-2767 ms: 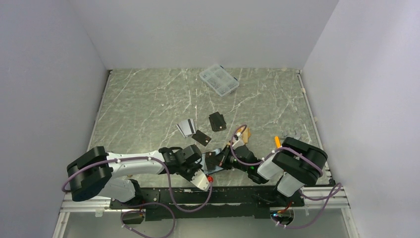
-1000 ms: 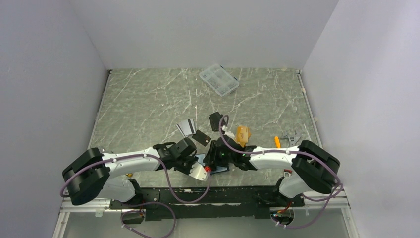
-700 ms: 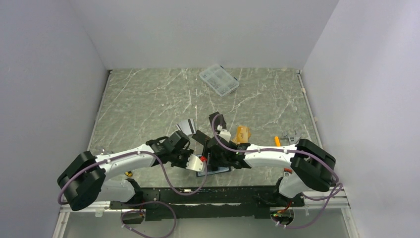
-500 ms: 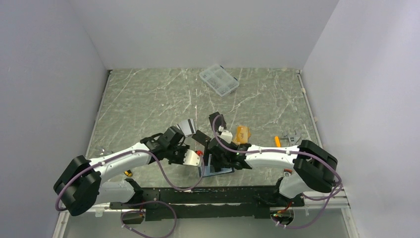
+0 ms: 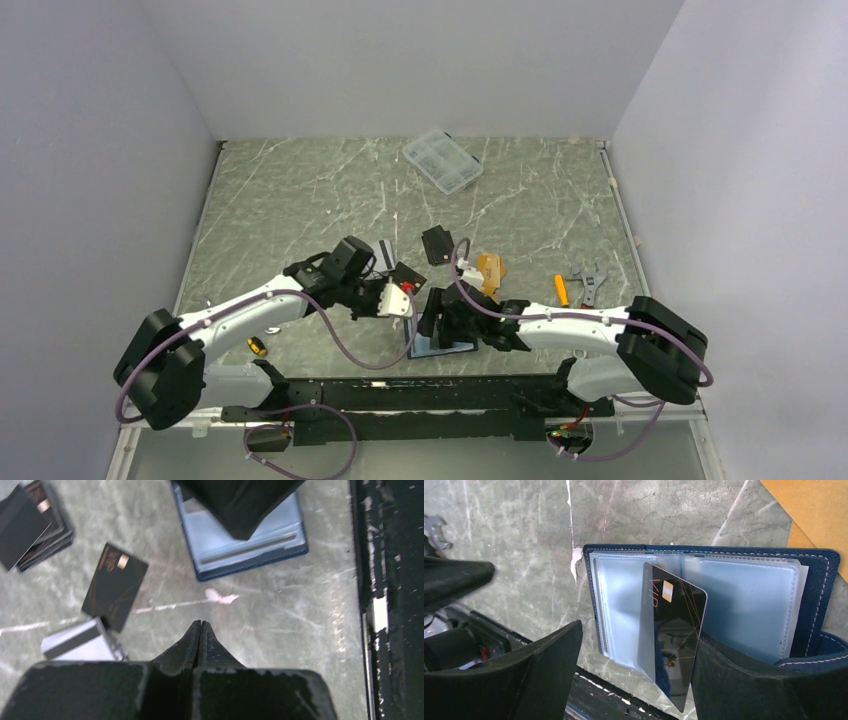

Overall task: Put the credit cards into the card holder
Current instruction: Insert the credit card into the card holder.

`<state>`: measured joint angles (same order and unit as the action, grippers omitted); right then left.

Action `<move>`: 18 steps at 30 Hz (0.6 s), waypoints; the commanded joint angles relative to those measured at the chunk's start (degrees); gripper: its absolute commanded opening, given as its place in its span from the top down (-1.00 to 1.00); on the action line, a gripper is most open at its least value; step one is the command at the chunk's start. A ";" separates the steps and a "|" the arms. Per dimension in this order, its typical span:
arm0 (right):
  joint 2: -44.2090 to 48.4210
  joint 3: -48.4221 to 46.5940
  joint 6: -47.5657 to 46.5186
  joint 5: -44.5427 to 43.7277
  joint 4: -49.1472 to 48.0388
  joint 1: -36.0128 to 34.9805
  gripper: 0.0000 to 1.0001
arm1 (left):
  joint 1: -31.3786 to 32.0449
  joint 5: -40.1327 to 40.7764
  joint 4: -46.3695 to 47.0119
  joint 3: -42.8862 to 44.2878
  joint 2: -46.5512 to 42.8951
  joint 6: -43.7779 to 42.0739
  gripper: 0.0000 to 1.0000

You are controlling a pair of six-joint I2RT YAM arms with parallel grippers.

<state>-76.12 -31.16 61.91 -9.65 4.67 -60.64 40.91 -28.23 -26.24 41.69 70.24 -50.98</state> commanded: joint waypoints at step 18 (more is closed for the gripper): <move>8.38 17.56 2.91 14.15 -22.18 9.08 -0.49 | 12.42 1.47 14.48 1.81 13.42 0.95 1.00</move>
<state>-68.45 -15.84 63.72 3.09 -16.82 -52.53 51.81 -26.81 -15.64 42.04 82.50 -50.17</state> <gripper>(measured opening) 0.751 0.010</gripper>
